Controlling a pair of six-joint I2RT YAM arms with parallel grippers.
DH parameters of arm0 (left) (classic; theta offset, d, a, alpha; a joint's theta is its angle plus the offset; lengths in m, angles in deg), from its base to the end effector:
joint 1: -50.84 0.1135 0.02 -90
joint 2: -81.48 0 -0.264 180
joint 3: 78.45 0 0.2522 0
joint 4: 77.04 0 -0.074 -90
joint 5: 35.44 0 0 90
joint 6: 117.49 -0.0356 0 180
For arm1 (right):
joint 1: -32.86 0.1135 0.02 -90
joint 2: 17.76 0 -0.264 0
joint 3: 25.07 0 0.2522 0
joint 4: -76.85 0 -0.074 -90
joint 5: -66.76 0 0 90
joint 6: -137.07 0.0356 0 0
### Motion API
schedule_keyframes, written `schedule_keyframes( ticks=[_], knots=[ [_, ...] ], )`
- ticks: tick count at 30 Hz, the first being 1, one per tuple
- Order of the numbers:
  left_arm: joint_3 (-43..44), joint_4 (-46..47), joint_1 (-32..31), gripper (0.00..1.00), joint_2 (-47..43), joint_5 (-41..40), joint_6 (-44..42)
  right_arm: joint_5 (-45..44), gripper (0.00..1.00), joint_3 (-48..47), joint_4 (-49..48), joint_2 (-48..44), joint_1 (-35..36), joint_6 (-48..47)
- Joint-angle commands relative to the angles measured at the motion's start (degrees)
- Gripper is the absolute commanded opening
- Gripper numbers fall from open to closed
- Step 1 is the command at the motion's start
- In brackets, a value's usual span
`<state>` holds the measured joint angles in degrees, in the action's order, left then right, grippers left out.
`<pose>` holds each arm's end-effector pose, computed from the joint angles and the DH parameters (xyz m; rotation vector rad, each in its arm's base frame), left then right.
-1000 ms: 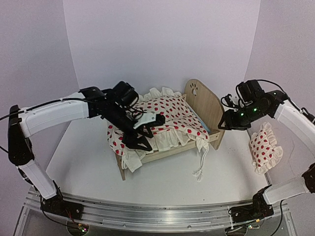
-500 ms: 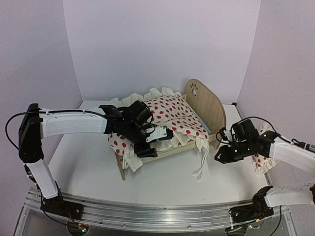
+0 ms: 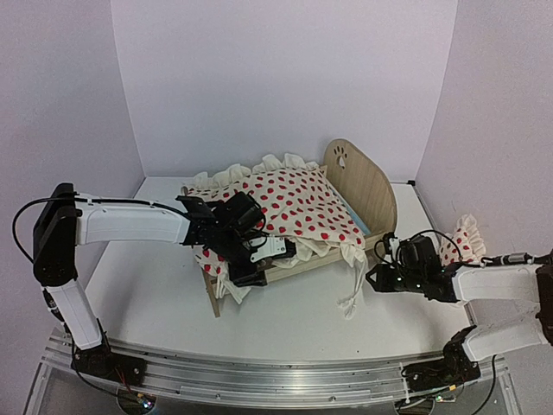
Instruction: Set up the pet bed
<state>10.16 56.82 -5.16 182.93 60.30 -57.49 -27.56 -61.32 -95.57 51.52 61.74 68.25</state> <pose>0.2066 -0.3126 0.2224 1.8143 1.8921 -0.2917 0.1950 0.1045 0.1517 -0.1149 2.3020 0.3696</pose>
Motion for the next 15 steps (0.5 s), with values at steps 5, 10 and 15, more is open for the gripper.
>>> schedule_keyframes(
  ticks=[5,10,15],
  knots=[
    [-1.1,0.6,0.6,0.58,-0.9,-0.5,0.4,-3.1,0.33,0.2,-13.8,6.7,0.7,4.2],
    [-1.8,1.3,0.7,0.55,-0.7,-0.4,0.6,-3.7,0.32,-0.4,-16.7,12.1,0.9,5.4],
    [-2.1,1.4,0.7,0.53,-0.9,-0.1,0.4,-5.6,0.28,-0.1,-18.5,15.3,1.1,6.8]
  ],
)
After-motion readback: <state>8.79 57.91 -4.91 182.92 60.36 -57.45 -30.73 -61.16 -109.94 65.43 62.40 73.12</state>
